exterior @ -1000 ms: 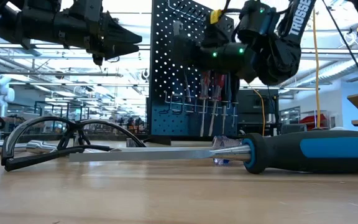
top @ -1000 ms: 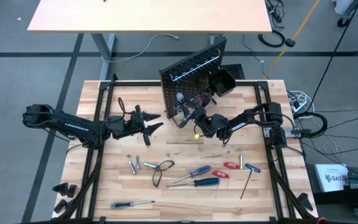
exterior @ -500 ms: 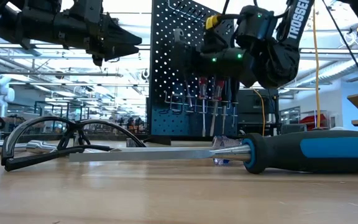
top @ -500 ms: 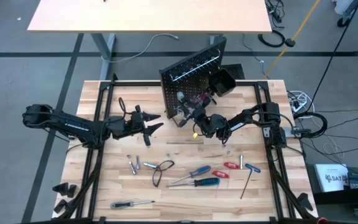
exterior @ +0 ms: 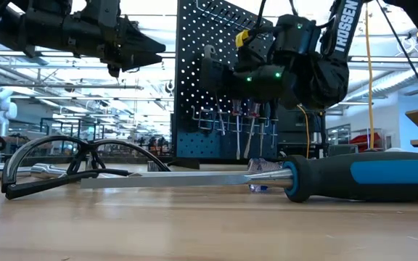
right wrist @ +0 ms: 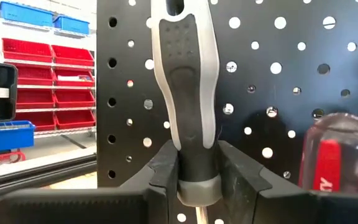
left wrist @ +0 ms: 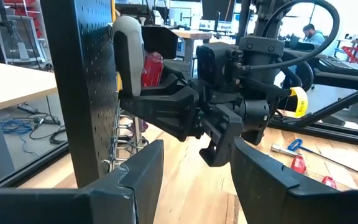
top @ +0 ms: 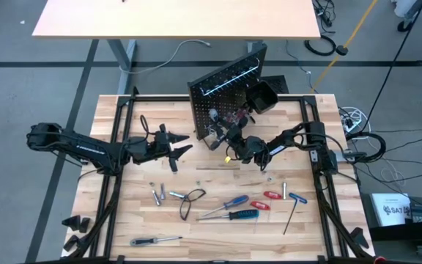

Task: Hang tools onto peg board
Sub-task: Hang the top gray black screwdriver on the peg board

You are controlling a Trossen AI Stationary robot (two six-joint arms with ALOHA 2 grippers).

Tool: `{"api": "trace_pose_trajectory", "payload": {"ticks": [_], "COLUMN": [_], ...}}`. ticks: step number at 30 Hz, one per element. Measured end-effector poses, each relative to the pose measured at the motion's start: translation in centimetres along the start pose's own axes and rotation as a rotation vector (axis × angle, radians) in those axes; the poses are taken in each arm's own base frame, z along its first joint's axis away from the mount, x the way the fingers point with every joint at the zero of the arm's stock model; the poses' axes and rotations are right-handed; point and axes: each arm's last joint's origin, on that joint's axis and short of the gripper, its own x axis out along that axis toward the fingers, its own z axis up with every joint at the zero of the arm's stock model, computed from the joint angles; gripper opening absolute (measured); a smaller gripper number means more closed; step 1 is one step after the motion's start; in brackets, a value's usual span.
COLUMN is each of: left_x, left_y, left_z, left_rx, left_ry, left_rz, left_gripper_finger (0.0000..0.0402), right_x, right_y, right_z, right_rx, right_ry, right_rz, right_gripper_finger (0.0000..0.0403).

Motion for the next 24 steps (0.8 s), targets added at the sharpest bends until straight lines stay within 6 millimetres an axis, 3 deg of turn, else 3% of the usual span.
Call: {"api": "trace_pose_trajectory", "payload": {"ticks": [6, 15, 19, 24], "left_x": [0.0, 0.0, 0.0, 0.0], "left_y": [0.0, 0.0, 0.0, 0.0], "left_z": [0.0, 0.0, 0.0, 0.0], "left_rx": [0.001, 0.001, 0.001, 0.001], "left_ry": [0.003, 0.003, 0.003, 0.003], "left_rz": [0.0, 0.001, 0.0, 0.0], "left_gripper_finger": [0.0185, 0.0185, 0.0185, 0.0185], "right_x": [0.0, -0.1, -0.7, -1.6], "right_y": [0.0, 0.2, 0.8, 1.6], "right_z": [-0.2, -0.3, -0.2, 0.0], "right_rx": [-0.018, -0.038, -0.089, -0.162], "right_ry": [0.013, 0.027, 0.034, 0.054], "right_rz": [0.006, 0.014, 0.006, -0.035], "right_gripper_finger": [0.0081, 0.0257, 0.0287, 0.0293]}}
